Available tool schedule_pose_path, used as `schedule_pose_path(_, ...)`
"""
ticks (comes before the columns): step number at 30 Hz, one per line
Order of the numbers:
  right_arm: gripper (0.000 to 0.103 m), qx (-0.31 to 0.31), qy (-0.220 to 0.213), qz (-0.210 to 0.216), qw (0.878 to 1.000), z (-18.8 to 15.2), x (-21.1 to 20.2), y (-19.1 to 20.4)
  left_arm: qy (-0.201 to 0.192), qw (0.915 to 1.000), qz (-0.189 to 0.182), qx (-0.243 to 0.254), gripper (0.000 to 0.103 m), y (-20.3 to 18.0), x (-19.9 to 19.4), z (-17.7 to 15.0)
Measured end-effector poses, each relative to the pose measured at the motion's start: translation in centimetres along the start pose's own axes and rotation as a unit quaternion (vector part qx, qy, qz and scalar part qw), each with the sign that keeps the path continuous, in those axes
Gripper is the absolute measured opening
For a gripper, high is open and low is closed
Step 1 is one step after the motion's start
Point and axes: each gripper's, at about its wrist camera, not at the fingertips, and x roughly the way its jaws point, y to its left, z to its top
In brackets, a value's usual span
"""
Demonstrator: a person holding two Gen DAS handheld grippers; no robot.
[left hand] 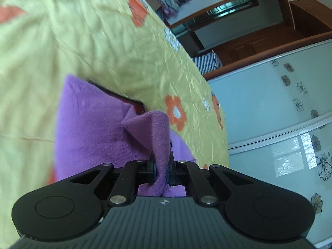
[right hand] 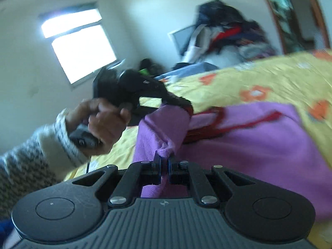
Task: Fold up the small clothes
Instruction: 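Fold the sweater side over the body with both grippers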
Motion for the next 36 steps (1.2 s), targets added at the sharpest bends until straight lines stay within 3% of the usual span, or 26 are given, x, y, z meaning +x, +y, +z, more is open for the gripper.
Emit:
schedule_pose_path(5, 0.006, 0.049, -0.024, -0.032, 0.998, -0.6, -3.0, -4.8, 0.014, 0.9996, 0.021, 0.009, 0.007, -2.8, 6.1, -1.0)
schedule_pose_path(12, 0.006, 0.064, -0.057, -0.075, 0.994, -0.6, -6.2, -8.5, 0.038, 0.9967, 0.056, 0.044, 0.007, -6.7, 11.6, -2.8)
schedule_pose_path(20, 0.006, 0.075, -0.041, -0.119, 0.989, -1.7, -7.1, -11.1, 0.045, 0.9875, 0.113, 0.100, 0.008, -9.9, 14.9, -4.4)
schedule_pose_path(31, 0.006, 0.050, -0.019, -0.161, 0.985, -3.3, -7.2, -11.1, 0.035, 0.9669, 0.169, 0.188, 0.008, -12.6, 17.3, -5.9)
schedule_pose_path(34, 0.009, 0.052, 0.018, -0.165, 0.985, -3.5, -6.6, -11.3, 0.031, 0.9646, 0.167, 0.201, 0.023, -12.9, 17.8, -6.0)
schedule_pose_path(35, 0.013, 0.055, 0.015, -0.170, 0.984, -3.6, -6.9, -11.2, 0.031, 0.9674, 0.158, 0.195, 0.033, -13.0, 17.6, -5.8)
schedule_pose_path(36, 0.023, 0.054, 0.018, -0.173, 0.983, -3.6, -7.1, -11.1, 0.026, 0.9707, 0.146, 0.189, 0.034, -13.1, 17.2, -5.6)
